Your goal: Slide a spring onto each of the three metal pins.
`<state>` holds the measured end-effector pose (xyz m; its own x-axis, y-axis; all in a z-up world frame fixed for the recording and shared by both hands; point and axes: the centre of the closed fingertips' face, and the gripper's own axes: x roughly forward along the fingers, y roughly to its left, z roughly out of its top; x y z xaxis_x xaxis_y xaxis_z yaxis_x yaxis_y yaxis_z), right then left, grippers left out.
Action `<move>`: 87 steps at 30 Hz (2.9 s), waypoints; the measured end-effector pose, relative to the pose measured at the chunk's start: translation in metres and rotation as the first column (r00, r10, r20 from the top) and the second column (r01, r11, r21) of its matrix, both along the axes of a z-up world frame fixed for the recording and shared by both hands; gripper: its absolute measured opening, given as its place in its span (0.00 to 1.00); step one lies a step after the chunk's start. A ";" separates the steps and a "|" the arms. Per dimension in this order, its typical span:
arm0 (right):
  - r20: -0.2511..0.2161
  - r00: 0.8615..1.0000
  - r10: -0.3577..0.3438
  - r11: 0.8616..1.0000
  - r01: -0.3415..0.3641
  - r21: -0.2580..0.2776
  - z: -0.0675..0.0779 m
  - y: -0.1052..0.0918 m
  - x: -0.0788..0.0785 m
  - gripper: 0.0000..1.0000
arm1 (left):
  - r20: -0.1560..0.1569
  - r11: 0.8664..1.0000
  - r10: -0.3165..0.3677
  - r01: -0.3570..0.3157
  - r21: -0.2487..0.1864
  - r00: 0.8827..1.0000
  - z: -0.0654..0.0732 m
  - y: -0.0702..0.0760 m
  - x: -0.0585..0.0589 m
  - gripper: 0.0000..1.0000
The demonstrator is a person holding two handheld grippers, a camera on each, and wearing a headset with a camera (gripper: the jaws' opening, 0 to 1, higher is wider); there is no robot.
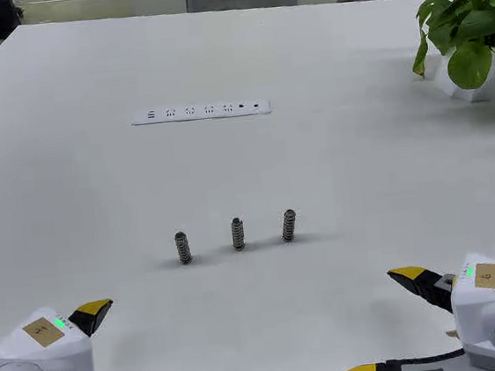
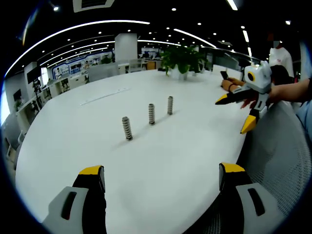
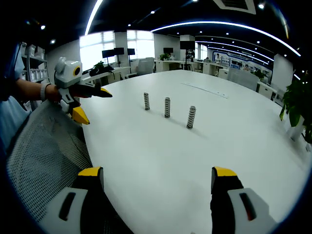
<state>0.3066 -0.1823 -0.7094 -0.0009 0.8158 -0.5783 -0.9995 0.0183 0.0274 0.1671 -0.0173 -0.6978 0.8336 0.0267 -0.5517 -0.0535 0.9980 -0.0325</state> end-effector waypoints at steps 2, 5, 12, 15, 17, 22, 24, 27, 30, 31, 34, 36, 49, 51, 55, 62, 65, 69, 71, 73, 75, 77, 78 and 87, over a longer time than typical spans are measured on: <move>0.001 1.000 0.003 1.000 -0.003 -0.004 -0.002 -0.001 0.000 0.92 | -0.001 1.000 0.000 0.000 0.001 1.000 0.000 0.001 0.000 0.99; 0.008 1.000 0.002 1.000 -0.002 -0.004 -0.001 0.000 0.000 0.92 | -0.001 1.000 0.000 0.000 0.000 1.000 -0.001 0.001 -0.001 0.99; 0.009 1.000 0.009 1.000 -0.009 -0.012 -0.002 -0.001 -0.001 0.92 | -0.004 1.000 -0.005 0.005 -0.002 1.000 -0.002 0.001 -0.001 0.99; 0.005 1.000 0.008 1.000 -0.008 -0.013 -0.003 -0.001 -0.001 0.92 | -0.006 1.000 -0.008 0.008 -0.004 1.000 -0.002 0.000 -0.001 0.99; 0.004 1.000 0.006 1.000 -0.006 -0.013 -0.003 -0.001 -0.001 0.92 | -0.005 1.000 -0.008 0.008 -0.005 1.000 -0.002 0.000 -0.001 0.99; 0.001 1.000 0.007 1.000 -0.007 -0.015 -0.001 -0.001 -0.002 0.92 | -0.006 1.000 -0.008 0.008 -0.006 1.000 -0.002 0.000 -0.001 0.99; -0.001 1.000 0.008 1.000 -0.008 -0.015 -0.002 -0.001 -0.002 0.92 | -0.007 1.000 -0.008 0.008 -0.006 1.000 -0.003 0.000 -0.001 0.99; -0.002 1.000 0.008 1.000 -0.008 -0.015 -0.003 -0.001 -0.002 0.92 | -0.003 1.000 -0.003 0.003 -0.008 1.000 -0.003 0.001 -0.001 0.99; -0.002 1.000 0.010 1.000 -0.010 -0.017 -0.004 -0.001 -0.002 0.92 | -0.002 1.000 0.000 0.000 -0.007 1.000 -0.003 0.001 -0.001 0.99; -0.002 1.000 0.011 1.000 -0.011 -0.018 -0.004 -0.001 -0.003 0.92 | -0.002 1.000 0.000 0.000 -0.008 1.000 -0.003 0.001 -0.001 0.99; -0.002 1.000 0.012 1.000 -0.012 -0.020 -0.003 -0.001 -0.003 0.92 | -0.003 1.000 0.000 0.000 -0.007 1.000 -0.003 0.001 -0.001 0.99; -0.004 1.000 0.010 1.000 -0.010 -0.019 -0.003 -0.001 -0.004 0.92 | -0.001 1.000 0.000 0.000 -0.006 1.000 -0.002 0.001 -0.001 0.99; -0.002 1.000 0.010 1.000 -0.010 -0.021 -0.005 -0.001 -0.002 0.92 | 0.002 1.000 0.001 -0.001 -0.008 1.000 -0.002 0.001 0.000 0.99; -0.003 1.000 0.011 1.000 -0.011 -0.022 -0.005 -0.001 -0.001 0.92 | 0.001 1.000 0.002 -0.002 -0.007 1.000 -0.002 0.001 0.000 0.99; -0.003 1.000 0.010 1.000 -0.010 -0.019 -0.004 -0.001 -0.002 0.92 | 0.003 1.000 0.003 -0.003 -0.008 1.000 -0.002 0.002 0.000 0.99; -0.005 1.000 0.009 1.000 -0.009 -0.018 -0.005 -0.001 -0.001 0.93 | 0.005 1.000 0.005 -0.005 -0.009 1.000 -0.001 0.002 0.000 0.99; -0.003 1.000 0.009 1.000 -0.009 -0.020 -0.005 -0.001 -0.001 0.93 | 0.005 1.000 0.003 -0.003 -0.009 1.000 -0.001 0.002 0.000 0.99; -0.003 1.000 0.009 1.000 -0.009 -0.020 -0.005 -0.001 -0.002 0.93 | 0.005 1.000 0.002 -0.002 -0.011 1.000 -0.002 0.002 0.000 0.99; -0.003 1.000 0.010 1.000 -0.010 -0.020 -0.004 -0.001 -0.002 0.93 | 0.004 1.000 0.001 -0.001 -0.011 1.000 -0.002 0.001 0.000 0.99; -0.001 1.000 0.011 1.000 -0.011 -0.022 -0.004 -0.001 -0.002 0.93 | 0.005 1.000 0.000 0.000 -0.011 1.000 -0.001 0.001 0.000 0.99; -0.001 1.000 0.011 1.000 -0.011 -0.021 -0.004 -0.001 -0.003 0.93 | 0.006 1.000 0.000 0.000 -0.012 1.000 -0.001 0.002 0.000 0.99; -0.002 1.000 0.010 1.000 -0.010 -0.020 -0.004 -0.001 -0.002 0.93 | 0.007 1.000 0.001 -0.001 -0.011 1.000 -0.001 0.001 0.000 0.99; 0.000 1.000 0.010 1.000 -0.010 -0.022 -0.004 -0.001 -0.002 0.93 | 0.008 1.000 0.001 -0.001 -0.013 1.000 -0.001 0.001 0.000 0.99; -0.001 1.000 0.011 1.000 -0.011 -0.023 -0.006 -0.001 -0.002 0.93 | 0.003 1.000 -0.004 0.004 -0.014 1.000 -0.001 -0.001 0.000 0.99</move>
<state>0.3049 -0.1837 -0.7150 -0.0103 0.8020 -0.5972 -0.9996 0.0080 0.0279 0.1674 -0.0184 -0.6984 0.8354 0.0153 -0.5494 -0.0490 0.9977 -0.0467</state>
